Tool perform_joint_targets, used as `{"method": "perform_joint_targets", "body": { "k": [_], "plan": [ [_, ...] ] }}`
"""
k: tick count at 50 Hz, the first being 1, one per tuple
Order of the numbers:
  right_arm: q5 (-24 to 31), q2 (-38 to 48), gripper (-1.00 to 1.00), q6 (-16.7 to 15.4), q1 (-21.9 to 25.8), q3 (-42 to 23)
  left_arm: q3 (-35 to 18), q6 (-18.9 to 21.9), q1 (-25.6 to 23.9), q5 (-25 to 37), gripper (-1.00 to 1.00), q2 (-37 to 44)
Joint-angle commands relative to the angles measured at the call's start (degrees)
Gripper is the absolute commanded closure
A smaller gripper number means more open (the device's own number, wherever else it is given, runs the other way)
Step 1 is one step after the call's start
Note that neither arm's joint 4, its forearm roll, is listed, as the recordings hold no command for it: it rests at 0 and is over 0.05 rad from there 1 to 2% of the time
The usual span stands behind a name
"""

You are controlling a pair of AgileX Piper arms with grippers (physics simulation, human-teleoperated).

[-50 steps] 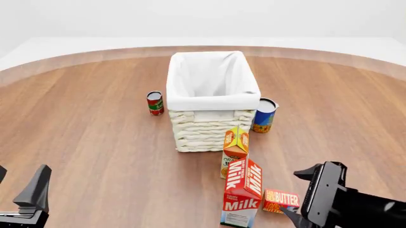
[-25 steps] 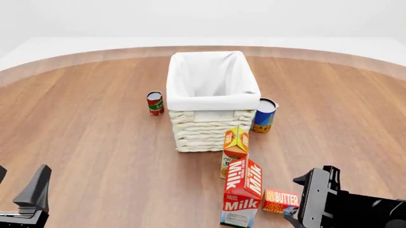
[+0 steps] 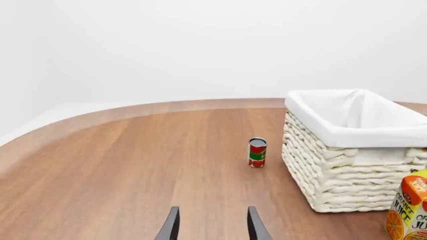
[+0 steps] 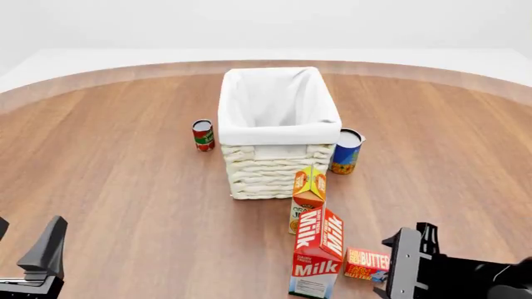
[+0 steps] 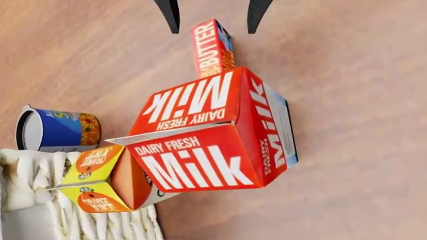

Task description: Pick up the butter and put it in the basket.

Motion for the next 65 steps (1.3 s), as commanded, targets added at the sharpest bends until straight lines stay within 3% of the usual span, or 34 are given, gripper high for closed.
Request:
{"method": "perform_joint_targets", "body": {
  "k": [1,27,30,65],
  "plan": [
    [-2.4,2.6,-1.00,-0.7,-0.1,0.5,0.0,0.0,0.0,0.0,-1.00,0.0],
    [-6.2,7.2,-1.00,-0.5,-0.7,0.9,0.0,0.0,0.0,0.0,-1.00,0.0],
    [-9.9,12.2,-1.00,-0.3,-1.0,0.1,0.0,0.0,0.0,0.0,-1.00,0.0],
    [-14.9,15.8,-1.00,2.2,0.0,2.0,0.0,0.0,0.0,0.0,-1.00,0.0]
  ]
}}
